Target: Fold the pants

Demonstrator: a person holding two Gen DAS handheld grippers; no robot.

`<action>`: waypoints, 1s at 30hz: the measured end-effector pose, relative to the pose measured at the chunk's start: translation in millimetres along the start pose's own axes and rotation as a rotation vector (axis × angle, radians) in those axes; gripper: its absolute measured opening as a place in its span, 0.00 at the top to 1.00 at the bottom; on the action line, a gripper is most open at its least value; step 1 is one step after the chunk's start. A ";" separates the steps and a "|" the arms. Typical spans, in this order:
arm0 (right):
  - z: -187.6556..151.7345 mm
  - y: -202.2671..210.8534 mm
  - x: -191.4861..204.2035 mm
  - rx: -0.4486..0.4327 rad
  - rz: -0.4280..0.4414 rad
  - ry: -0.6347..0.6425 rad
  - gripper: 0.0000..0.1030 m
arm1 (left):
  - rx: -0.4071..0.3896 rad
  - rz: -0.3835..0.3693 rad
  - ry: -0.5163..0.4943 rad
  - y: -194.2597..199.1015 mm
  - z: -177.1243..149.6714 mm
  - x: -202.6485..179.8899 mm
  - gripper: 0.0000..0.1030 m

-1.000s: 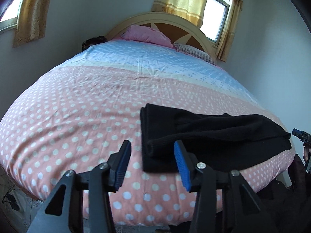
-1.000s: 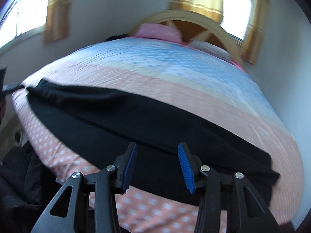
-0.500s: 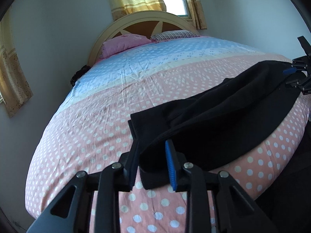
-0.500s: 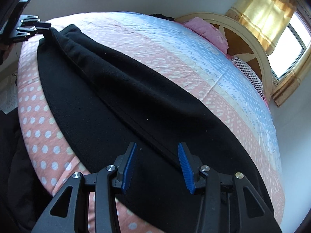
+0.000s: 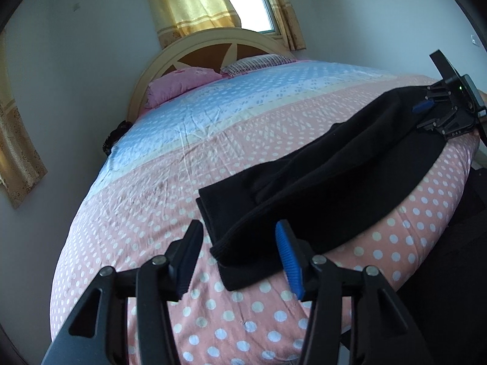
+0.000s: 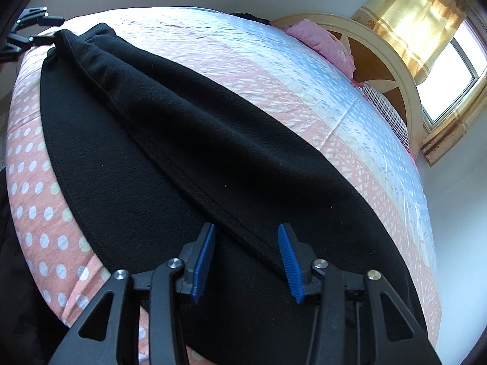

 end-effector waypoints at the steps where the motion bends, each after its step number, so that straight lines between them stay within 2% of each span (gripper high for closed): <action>1: 0.8 -0.8 -0.8 0.003 0.002 -0.009 0.76 | 0.019 0.014 -0.021 -6.4 -1.3 -1.6 0.52; 4: 2.0 -0.9 -3.5 0.007 -0.008 -0.019 0.90 | 0.063 0.018 -0.061 -21.9 -2.8 -5.9 0.71; 6: 6.5 0.8 -5.6 -0.004 -0.005 -0.028 0.95 | 0.080 0.028 -0.087 -28.3 -1.8 -6.3 0.80; 7: 9.4 2.2 -6.8 -0.011 -0.004 -0.030 0.96 | 0.082 0.024 -0.100 -28.8 -0.7 -7.2 0.89; 12: 7.9 35.9 -10.8 -0.063 0.021 -0.044 0.97 | 0.036 0.069 -0.128 -16.7 12.7 2.5 0.90; 15: -1.1 48.7 -5.3 -0.069 0.049 -0.037 0.97 | 0.021 0.057 -0.112 -10.1 12.1 8.4 0.90; 19: -23.5 48.0 13.7 -0.037 0.090 -0.007 0.97 | 0.044 0.041 -0.135 -14.8 -3.0 0.5 0.90; 22: -38.1 40.6 24.2 -0.012 0.087 0.015 0.97 | 0.052 0.055 -0.150 -14.9 -14.7 -4.5 0.90; 30: -33.7 50.1 18.2 -0.038 0.124 -0.041 0.97 | 0.029 0.066 -0.148 -3.2 -19.2 -4.4 0.90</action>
Point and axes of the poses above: each gripper's, at about its wrist camera, not at the fingertips, and y roughly against the way its jaws point, x to its left, z to its top, the point moved 9 cm from there along -y, roughly the way its jaws point, and after that the axes turned 1 degree about -x, right-handed, at the moved point
